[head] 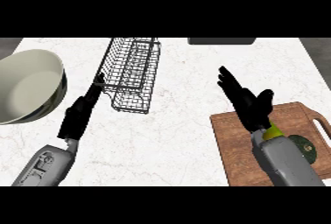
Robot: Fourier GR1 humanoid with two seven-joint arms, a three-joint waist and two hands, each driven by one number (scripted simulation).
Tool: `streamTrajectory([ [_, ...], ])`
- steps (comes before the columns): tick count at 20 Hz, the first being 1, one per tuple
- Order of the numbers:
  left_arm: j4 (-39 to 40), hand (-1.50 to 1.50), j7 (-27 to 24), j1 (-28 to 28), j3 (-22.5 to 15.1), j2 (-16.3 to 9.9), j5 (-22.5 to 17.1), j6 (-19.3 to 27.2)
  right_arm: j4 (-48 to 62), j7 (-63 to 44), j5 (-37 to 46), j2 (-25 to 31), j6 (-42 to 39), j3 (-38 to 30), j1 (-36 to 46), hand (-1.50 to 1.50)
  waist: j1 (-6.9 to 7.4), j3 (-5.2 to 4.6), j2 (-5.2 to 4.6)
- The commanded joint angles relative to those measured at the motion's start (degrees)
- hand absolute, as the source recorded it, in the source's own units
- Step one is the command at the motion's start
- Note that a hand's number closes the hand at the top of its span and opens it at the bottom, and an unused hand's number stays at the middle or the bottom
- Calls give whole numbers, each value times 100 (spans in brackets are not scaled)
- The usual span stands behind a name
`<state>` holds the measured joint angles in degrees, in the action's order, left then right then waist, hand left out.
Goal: Pick the squash from the cutting board and place it in the tiered basket
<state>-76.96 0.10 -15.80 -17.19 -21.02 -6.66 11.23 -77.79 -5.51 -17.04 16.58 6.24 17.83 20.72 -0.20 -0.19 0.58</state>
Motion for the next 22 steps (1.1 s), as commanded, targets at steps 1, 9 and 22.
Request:
streamTrajectory([
  [1,-195,0,232,-72,235,-2,-94,-132,-402,572,-119,263,-711,-172,-291,150,5,22,-49],
  [9,-335,0,274,1043,910,-229,-1017,-216,-1105,1606,258,1515,-286,-1341,-1702,-150,-288,29,45],
  [22,-1042,0,791,1169,1155,-528,-1268,-534,-2094,3107,1672,3622,-888,-2714,-3324,-150,-158,3,-8],
])
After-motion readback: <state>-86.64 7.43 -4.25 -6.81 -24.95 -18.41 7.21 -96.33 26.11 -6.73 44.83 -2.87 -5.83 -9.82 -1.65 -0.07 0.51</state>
